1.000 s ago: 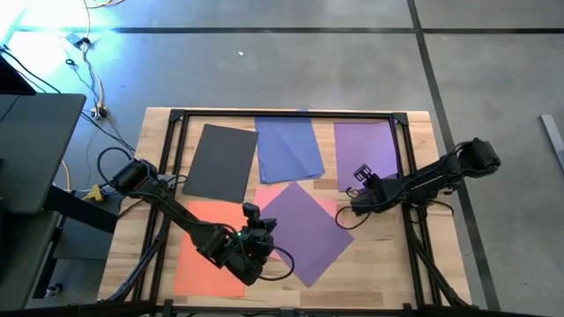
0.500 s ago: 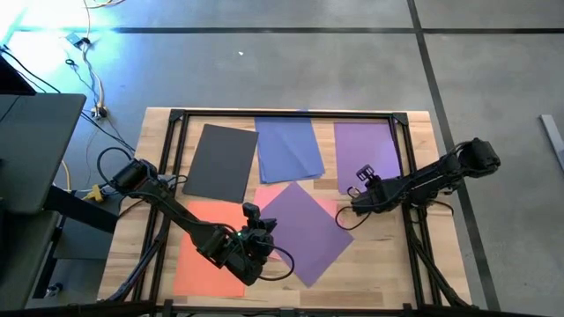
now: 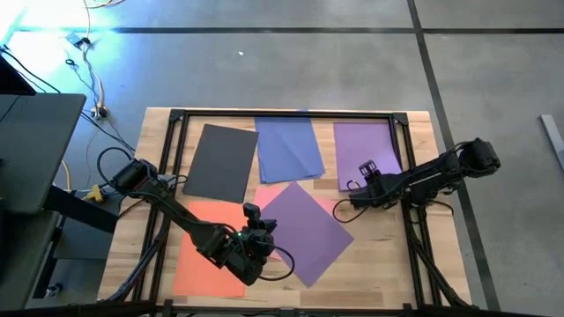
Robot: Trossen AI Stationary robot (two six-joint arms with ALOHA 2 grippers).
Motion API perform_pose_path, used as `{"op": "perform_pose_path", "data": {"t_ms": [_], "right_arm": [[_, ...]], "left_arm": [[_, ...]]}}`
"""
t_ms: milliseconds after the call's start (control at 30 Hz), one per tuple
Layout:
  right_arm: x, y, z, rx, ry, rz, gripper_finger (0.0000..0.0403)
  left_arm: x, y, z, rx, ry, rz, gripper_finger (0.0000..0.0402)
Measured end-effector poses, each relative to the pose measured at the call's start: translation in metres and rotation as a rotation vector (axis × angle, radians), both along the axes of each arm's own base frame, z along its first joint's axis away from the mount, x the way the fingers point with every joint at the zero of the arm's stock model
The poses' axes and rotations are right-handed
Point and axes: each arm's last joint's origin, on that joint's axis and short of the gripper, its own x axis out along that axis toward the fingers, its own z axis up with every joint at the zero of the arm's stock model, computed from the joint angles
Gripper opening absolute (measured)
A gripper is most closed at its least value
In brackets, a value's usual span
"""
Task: Organize paper
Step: Stack the bottom violet paper on top of the top violet paper
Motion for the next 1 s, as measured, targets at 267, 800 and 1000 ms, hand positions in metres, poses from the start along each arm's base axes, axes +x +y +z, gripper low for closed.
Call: {"op": "perform_pose_path", "data": {"t_ms": [267, 800, 1000], "right_arm": [[0.0, 0.001, 0.0, 0.019, -0.001, -0.008, 0.0157], [0.024, 0.005, 0.038, 0.025, -0.029, -0.024, 0.0236], [0.019, 0.002, 0.04, 0.083, 0.056, -0.044, 0.0236]], "left_arm": [[0.0, 0.0, 0.0, 0.004, 0.003, -0.003, 0.003], [0.001, 0.0, 0.0, -0.002, 0.001, -0.006, 0.003], [0.001, 0.0, 0.0, -0.003, 0.001, -0.006, 0.003]]}}
